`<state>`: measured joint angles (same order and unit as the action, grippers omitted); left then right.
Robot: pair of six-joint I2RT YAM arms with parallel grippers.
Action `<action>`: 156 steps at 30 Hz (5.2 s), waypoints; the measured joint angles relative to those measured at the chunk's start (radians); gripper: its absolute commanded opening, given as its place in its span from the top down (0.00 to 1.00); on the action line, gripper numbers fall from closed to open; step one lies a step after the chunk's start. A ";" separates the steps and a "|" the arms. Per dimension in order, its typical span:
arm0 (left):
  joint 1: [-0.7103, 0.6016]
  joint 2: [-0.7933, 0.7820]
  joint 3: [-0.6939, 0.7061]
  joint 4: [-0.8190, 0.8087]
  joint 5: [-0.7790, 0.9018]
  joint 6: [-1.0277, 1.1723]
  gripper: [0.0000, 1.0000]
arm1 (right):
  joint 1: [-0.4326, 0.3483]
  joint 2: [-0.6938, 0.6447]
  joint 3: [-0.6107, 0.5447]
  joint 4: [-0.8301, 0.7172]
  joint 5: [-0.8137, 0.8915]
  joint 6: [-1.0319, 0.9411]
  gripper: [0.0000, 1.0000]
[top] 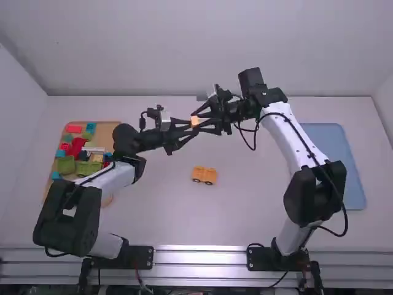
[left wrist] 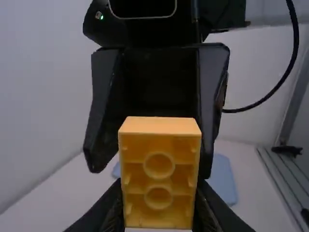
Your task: Assemble lego blocks to make yellow taxi
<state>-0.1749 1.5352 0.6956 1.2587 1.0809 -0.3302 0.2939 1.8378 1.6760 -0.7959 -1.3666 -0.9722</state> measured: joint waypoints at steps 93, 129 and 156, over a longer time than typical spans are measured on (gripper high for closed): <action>0.125 0.000 0.000 -0.573 -0.093 0.290 0.01 | 0.094 -0.018 -0.653 0.240 1.288 0.108 0.19; 0.125 0.000 -0.007 -0.613 -0.014 0.700 0.01 | -0.091 -0.481 -0.555 0.210 0.760 0.079 0.01; 0.069 0.193 -0.009 -0.670 0.157 1.123 0.01 | -0.379 -0.059 -1.107 1.047 0.245 -0.029 0.02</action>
<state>-0.1062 1.7283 0.6868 0.5888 1.2381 0.7925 -0.0849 1.7790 0.5686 0.2512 -1.1217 -1.0008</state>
